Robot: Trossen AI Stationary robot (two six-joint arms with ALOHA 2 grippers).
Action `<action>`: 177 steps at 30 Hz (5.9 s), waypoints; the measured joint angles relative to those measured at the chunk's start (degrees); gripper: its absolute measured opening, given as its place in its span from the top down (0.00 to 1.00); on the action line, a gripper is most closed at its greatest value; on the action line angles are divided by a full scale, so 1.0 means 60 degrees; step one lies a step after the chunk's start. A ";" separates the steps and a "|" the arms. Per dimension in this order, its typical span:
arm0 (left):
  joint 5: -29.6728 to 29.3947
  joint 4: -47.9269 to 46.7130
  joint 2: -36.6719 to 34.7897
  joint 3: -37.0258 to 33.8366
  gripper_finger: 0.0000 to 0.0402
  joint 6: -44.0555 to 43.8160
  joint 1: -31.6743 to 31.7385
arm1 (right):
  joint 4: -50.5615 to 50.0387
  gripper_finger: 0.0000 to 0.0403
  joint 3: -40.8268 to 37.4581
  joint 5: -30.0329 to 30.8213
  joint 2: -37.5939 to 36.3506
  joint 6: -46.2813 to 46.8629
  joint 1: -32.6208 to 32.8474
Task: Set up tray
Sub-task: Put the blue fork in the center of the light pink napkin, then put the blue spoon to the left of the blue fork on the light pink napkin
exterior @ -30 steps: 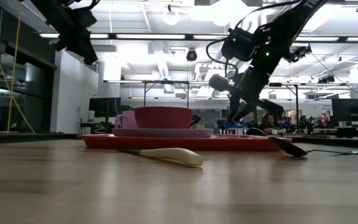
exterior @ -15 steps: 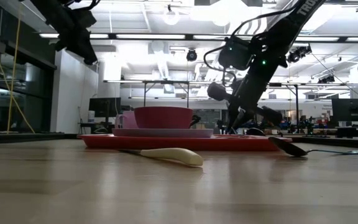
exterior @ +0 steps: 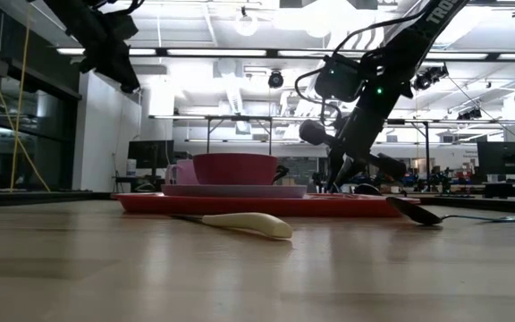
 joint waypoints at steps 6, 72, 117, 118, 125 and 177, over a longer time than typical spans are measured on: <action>0.0000 0.0000 0.0000 0.0000 0.79 0.0085 0.0000 | -0.0029 1.00 0.0000 -0.0015 0.0000 0.0022 -0.0011; -0.0328 -0.0106 0.0000 0.0015 0.79 0.0326 0.0000 | 0.0288 0.91 0.0000 -0.2783 0.0576 -0.0502 -0.1326; 0.1292 -0.1676 -0.0407 0.0015 0.79 -0.0125 -0.0004 | -0.3933 0.99 -0.0007 -0.2609 -0.5444 -0.3462 -0.0368; 0.1538 -0.1684 -0.0504 0.0015 0.79 -0.0206 -0.0007 | -0.4016 0.99 -0.0007 -0.2608 -0.5592 -0.3574 -0.0280; 0.3134 -0.2305 -0.1291 0.0015 0.79 -0.0670 -0.0011 | -0.4497 1.00 -0.0007 -0.2726 -0.6284 -0.4563 0.0250; -0.0362 0.3477 -0.4710 -0.4136 0.79 -0.4954 -0.4183 | -0.7530 0.90 -0.0004 -0.2532 -0.5364 -1.0475 0.3328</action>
